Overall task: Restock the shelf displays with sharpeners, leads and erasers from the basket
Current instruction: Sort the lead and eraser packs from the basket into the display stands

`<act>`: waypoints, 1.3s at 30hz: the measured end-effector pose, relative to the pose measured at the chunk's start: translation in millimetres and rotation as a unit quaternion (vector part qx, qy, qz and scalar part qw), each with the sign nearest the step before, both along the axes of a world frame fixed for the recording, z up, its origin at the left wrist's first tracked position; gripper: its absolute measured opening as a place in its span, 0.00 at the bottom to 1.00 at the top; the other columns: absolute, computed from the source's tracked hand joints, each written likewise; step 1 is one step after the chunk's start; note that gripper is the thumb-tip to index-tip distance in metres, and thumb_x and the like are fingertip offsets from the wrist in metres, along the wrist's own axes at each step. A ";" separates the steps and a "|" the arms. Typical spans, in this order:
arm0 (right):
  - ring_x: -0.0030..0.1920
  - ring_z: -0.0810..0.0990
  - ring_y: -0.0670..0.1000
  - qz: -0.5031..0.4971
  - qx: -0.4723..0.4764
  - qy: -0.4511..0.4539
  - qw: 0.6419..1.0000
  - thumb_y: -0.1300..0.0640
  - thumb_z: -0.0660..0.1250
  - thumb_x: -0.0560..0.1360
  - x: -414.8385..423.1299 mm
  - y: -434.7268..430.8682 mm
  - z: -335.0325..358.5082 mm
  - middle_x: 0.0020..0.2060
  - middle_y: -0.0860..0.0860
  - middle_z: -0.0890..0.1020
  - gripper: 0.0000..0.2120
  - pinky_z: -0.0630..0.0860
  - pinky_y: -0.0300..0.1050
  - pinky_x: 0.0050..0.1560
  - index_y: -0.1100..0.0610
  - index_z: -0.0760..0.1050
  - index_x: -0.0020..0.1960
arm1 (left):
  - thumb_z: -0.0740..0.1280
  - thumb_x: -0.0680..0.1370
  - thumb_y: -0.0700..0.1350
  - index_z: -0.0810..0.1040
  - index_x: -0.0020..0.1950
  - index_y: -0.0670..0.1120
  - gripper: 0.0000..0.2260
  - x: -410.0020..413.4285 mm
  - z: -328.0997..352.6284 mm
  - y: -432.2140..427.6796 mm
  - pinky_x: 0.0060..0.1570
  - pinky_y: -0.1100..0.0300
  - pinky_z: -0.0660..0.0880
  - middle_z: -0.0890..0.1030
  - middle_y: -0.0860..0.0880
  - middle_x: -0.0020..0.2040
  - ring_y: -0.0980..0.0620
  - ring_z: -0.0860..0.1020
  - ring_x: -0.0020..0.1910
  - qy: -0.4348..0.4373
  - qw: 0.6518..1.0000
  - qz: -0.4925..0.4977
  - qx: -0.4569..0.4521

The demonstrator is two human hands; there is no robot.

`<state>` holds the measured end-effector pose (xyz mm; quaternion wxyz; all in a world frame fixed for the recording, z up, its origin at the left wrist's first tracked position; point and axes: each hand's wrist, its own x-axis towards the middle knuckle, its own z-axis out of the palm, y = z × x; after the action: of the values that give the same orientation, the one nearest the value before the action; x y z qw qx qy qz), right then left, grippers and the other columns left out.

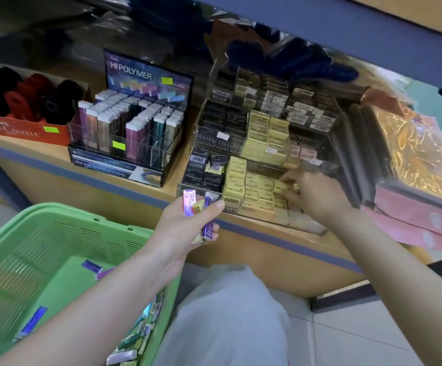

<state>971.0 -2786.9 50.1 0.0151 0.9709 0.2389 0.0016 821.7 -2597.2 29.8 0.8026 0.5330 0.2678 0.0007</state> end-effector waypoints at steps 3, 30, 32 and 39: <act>0.55 0.79 0.53 0.019 -0.071 0.006 0.997 0.50 0.64 0.78 10.2 2.5 1.9 0.61 0.51 0.78 0.16 0.74 0.47 0.47 0.50 0.73 0.65 | 0.73 0.72 0.44 0.78 0.54 0.41 0.13 2.8 -4.1 5.6 0.33 0.65 0.79 0.80 0.45 0.42 0.55 0.77 0.30 0.006 1.000 0.000 0.009; 0.40 0.80 0.49 -0.064 0.368 0.272 0.887 0.57 0.58 0.81 -28.1 26.6 14.3 0.45 0.51 0.82 0.05 0.78 0.52 0.44 0.54 0.69 0.56 | 0.72 0.72 0.45 0.77 0.56 0.41 0.15 4.4 -6.7 11.2 0.34 0.64 0.79 0.81 0.44 0.42 0.55 0.78 0.30 0.008 0.999 -0.035 -0.025; 0.37 0.79 0.42 -0.049 0.408 0.309 0.858 0.57 0.57 0.82 -40.1 28.6 19.4 0.46 0.48 0.82 0.06 0.78 0.42 0.41 0.52 0.72 0.54 | 0.72 0.73 0.45 0.77 0.55 0.42 0.14 5.1 -2.8 7.5 0.36 0.63 0.80 0.81 0.43 0.43 0.55 0.78 0.30 0.001 0.998 -0.048 -0.030; 0.33 0.76 0.44 -0.096 0.535 0.427 0.722 0.60 0.53 0.83 -70.2 44.6 28.0 0.42 0.51 0.81 0.10 0.73 0.34 0.33 0.60 0.71 0.58 | 0.71 0.74 0.45 0.79 0.52 0.43 0.09 10.9 13.2 -5.3 0.35 0.63 0.79 0.81 0.47 0.40 0.56 0.78 0.30 -0.033 0.995 -0.075 -0.055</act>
<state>900.8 -2742.3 78.0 -0.6107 0.7331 0.0846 -0.2871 832.7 -2602.5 43.0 0.8369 0.5064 0.1999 -0.0565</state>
